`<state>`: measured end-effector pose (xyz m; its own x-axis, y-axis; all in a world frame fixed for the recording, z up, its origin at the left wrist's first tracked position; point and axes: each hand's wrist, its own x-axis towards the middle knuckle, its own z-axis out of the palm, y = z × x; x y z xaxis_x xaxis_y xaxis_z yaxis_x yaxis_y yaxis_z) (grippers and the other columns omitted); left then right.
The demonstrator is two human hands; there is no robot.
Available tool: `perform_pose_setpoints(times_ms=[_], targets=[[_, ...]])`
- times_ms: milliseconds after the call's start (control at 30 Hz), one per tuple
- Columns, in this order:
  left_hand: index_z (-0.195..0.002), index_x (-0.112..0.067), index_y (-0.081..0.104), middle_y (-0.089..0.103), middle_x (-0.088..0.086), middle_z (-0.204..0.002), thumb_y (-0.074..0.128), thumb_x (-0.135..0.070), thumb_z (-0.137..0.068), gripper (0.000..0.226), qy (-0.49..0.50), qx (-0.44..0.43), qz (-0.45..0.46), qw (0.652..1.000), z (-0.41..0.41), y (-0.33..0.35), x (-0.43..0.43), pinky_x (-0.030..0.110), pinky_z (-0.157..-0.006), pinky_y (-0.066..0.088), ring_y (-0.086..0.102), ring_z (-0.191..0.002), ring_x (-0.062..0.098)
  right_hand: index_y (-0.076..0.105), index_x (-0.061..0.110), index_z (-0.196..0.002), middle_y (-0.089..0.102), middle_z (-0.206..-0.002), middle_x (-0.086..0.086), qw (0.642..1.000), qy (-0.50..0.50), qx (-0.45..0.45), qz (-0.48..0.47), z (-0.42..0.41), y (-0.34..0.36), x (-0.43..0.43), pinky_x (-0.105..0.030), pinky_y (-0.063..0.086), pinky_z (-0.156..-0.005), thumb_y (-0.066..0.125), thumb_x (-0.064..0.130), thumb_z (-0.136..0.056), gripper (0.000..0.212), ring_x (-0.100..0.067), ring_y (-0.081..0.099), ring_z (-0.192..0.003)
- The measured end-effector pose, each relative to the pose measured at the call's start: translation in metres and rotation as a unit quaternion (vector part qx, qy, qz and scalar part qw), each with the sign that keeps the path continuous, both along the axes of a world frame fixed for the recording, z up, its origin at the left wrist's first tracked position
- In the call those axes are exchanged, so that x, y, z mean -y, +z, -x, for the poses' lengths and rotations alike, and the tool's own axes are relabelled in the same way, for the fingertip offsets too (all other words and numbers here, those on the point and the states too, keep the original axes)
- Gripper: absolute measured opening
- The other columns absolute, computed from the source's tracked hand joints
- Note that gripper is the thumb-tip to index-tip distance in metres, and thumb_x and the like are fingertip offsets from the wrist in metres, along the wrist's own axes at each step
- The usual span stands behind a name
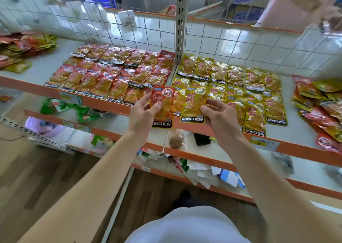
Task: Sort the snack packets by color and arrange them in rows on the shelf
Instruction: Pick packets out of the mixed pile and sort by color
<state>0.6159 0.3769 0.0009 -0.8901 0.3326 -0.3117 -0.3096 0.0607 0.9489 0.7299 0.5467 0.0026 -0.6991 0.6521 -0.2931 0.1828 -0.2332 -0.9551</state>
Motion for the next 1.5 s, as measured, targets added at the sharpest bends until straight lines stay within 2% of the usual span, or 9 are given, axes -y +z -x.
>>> perform_pose_setpoints(times_ms=[267, 433, 600, 700, 767, 867, 1067, 1300, 1500], targets=[[-0.128, -0.024, 0.058, 0.075, 0.008, -0.108, 0.067, -0.009, -0.095, 0.037, 0.020, 0.017, 0.003, 1.000, 0.027, 0.005, -0.004, 0.050, -0.098, 0.055, 0.073, -0.101, 0.029, 0.053, 0.009, -0.142, 0.068, -0.106, 0.000, 0.993, 0.038, 0.058, -0.098, 0.047, -0.002, -0.016, -0.032, 0.061, -0.078, 0.069, 0.014, -0.093, 0.052, -0.017, 0.069, -0.087], [-0.124, -0.026, 0.060, 0.075, 0.007, -0.107, 0.068, -0.011, -0.094, 0.035, 0.021, 0.014, 0.000, 1.000, 0.047, 0.005, -0.003, 0.048, -0.097, 0.055, 0.073, -0.100, 0.028, 0.046, 0.008, -0.147, 0.062, -0.097, 0.003, 0.978, 0.068, 0.102, -0.170, 0.072, -0.006, -0.017, -0.034, 0.062, -0.075, 0.067, 0.016, -0.095, 0.057, -0.015, 0.064, -0.074], [-0.128, -0.026, 0.059, 0.074, 0.001, -0.100, 0.067, -0.012, -0.095, 0.036, -0.021, -0.001, 0.008, 1.000, 0.078, 0.005, -0.003, 0.014, -0.072, 0.054, 0.073, -0.079, 0.006, 0.043, 0.012, -0.149, 0.060, -0.086, 0.010, 0.951, 0.058, 0.143, -0.267, 0.095, -0.009, -0.012, -0.029, 0.057, -0.072, 0.062, 0.019, -0.098, 0.055, -0.009, 0.060, -0.069], [-0.115, -0.037, 0.059, 0.074, -0.001, -0.101, 0.068, -0.014, -0.095, 0.032, -0.047, -0.008, 0.009, 0.999, 0.098, 0.008, -0.001, 0.031, -0.098, 0.053, 0.073, -0.091, 0.012, 0.047, 0.010, -0.147, 0.059, -0.082, 0.009, 0.941, 0.030, 0.161, -0.296, 0.106, -0.012, -0.009, -0.035, 0.055, -0.086, 0.061, 0.019, -0.098, 0.051, -0.011, 0.060, -0.074], [-0.128, -0.032, 0.058, 0.073, 0.000, -0.105, 0.069, -0.016, -0.094, 0.039, -0.063, -0.016, 0.014, 0.998, 0.109, 0.009, 0.002, 0.037, -0.107, 0.047, 0.070, -0.102, 0.018, 0.053, 0.008, -0.143, 0.060, -0.081, 0.005, 0.930, 0.024, 0.177, -0.322, 0.114, -0.013, -0.006, -0.036, 0.052, -0.093, 0.061, 0.018, -0.098, 0.047, -0.016, 0.059, -0.079], [-0.135, -0.028, 0.056, 0.074, 0.003, -0.109, 0.070, -0.017, -0.093, 0.045, -0.079, -0.016, 0.004, 0.997, 0.125, 0.006, 0.006, 0.043, -0.108, 0.046, 0.071, -0.104, 0.021, 0.059, 0.003, -0.135, 0.061, -0.087, -0.004, 0.900, 0.017, 0.209, -0.383, 0.124, -0.018, -0.003, -0.023, 0.043, -0.089, 0.061, 0.016, -0.097, 0.040, -0.018, 0.057, -0.085], [-0.141, -0.022, 0.053, 0.078, -0.005, -0.094, 0.067, -0.013, -0.095, 0.049, -0.115, -0.020, -0.010, 0.993, 0.143, -0.001, 0.015, 0.043, -0.102, 0.052, 0.074, -0.091, 0.016, 0.064, 0.007, -0.128, 0.058, -0.121, -0.015, 0.839, -0.013, 0.240, -0.489, 0.123, -0.034, 0.011, -0.043, 0.050, -0.093, 0.062, 0.023, -0.095, 0.037, -0.033, 0.055, -0.113], [-0.142, -0.025, 0.053, 0.073, 0.007, -0.114, 0.074, -0.025, -0.087, 0.059, -0.143, -0.028, 0.000, 0.989, 0.159, -0.012, 0.023, 0.050, -0.105, 0.049, 0.072, -0.104, 0.026, 0.060, 0.017, -0.136, 0.049, -0.148, -0.006, 0.811, 0.083, 0.264, -0.516, 0.127, -0.043, 0.025, -0.051, 0.028, -0.114, 0.059, 0.024, -0.096, 0.041, -0.028, 0.037, -0.140], [-0.144, -0.021, 0.050, 0.070, 0.008, -0.114, 0.068, -0.017, -0.095, 0.052, -0.164, -0.053, 0.007, 0.985, 0.162, -0.015, 0.031, 0.028, -0.096, 0.053, 0.069, -0.106, 0.023, 0.056, 0.021, -0.140, 0.044, -0.154, -0.001, 0.806, 0.084, 0.279, -0.515, 0.136, -0.038, 0.028, -0.049, 0.023, -0.115, 0.056, 0.027, -0.098, 0.043, -0.022, 0.033, -0.143]])
